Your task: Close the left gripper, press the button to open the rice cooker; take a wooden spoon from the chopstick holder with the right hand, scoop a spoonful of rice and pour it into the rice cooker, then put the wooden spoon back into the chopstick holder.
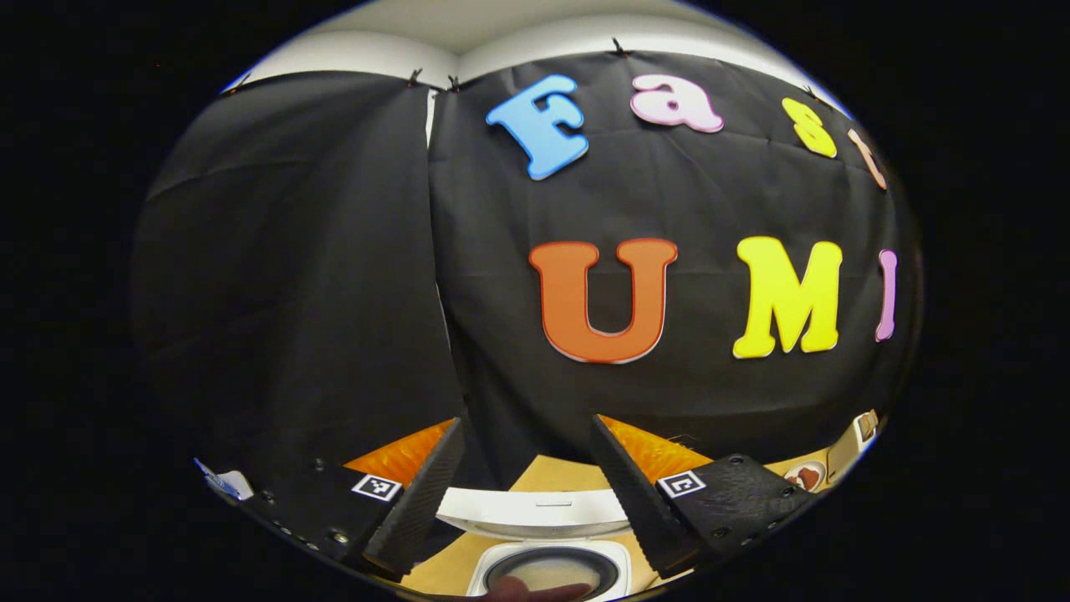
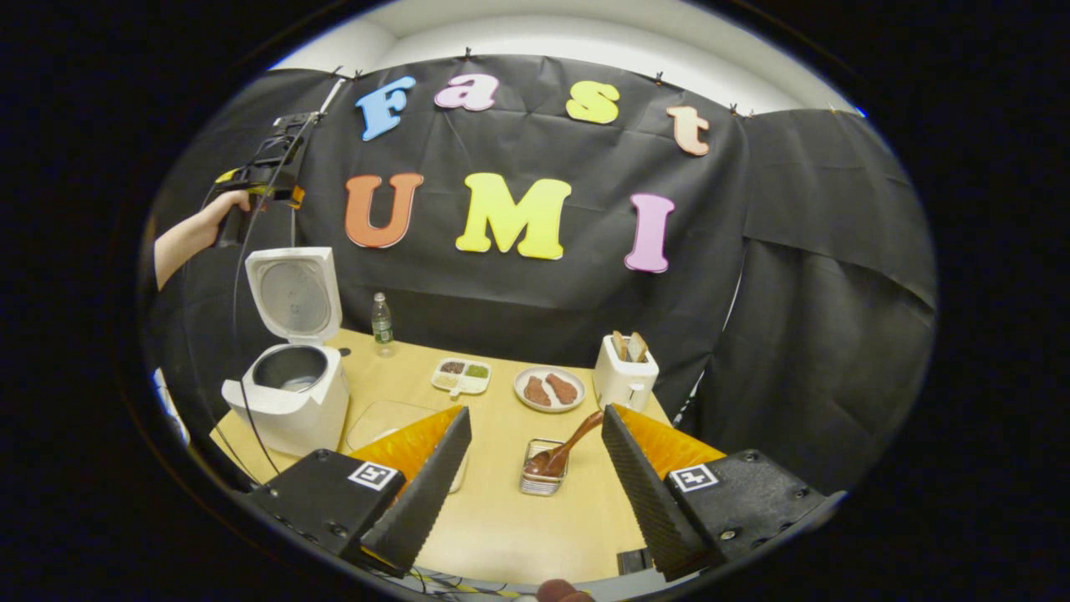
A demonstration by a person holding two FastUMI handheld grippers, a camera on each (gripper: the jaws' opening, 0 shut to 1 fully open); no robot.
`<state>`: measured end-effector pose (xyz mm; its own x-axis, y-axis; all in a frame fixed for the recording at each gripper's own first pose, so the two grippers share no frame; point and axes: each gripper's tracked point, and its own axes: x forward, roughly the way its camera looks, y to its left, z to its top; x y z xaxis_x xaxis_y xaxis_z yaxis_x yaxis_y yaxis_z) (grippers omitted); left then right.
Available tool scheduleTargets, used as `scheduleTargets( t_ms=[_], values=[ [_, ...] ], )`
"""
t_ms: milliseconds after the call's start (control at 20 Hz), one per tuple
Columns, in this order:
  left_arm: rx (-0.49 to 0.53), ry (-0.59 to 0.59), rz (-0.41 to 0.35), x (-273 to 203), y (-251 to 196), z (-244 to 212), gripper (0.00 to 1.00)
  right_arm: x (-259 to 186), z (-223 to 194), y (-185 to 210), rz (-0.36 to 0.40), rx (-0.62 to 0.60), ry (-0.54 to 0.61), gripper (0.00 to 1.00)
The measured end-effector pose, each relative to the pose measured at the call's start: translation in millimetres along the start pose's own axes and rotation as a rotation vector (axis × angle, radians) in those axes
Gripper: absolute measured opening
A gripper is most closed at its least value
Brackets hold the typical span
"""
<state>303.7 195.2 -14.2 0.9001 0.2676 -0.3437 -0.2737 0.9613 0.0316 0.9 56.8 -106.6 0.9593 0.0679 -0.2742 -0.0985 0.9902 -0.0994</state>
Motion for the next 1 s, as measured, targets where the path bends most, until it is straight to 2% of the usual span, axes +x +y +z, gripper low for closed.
scheduleTargets(
  t_ms=[200, 300, 450, 750, 1000],
  values=[
    [-0.028, 0.197, -0.045, 30, -14, -47, 0.95, 3, -9, 4, 0.014, -0.016, 0.034, 1.00],
    [-0.022, 0.260, -0.064, 34, -16, -63, 0.96, 3, -12, 7, 0.024, -0.005, 0.044, 1.00],
    [0.014, 0.309, -0.089, 31, -23, -77, 0.95, 5, -15, 4, 0.027, 0.007, 0.057, 1.00],
    [-0.008, 0.352, -0.101, 22, -22, -92, 0.98, 3, -17, 4, 0.037, 0.019, 0.070, 1.00],
    [-0.012, 0.347, -0.112, -12, -22, -109, 0.98, 3, -22, 6, 0.048, 0.023, 0.088, 1.00]
  ],
)
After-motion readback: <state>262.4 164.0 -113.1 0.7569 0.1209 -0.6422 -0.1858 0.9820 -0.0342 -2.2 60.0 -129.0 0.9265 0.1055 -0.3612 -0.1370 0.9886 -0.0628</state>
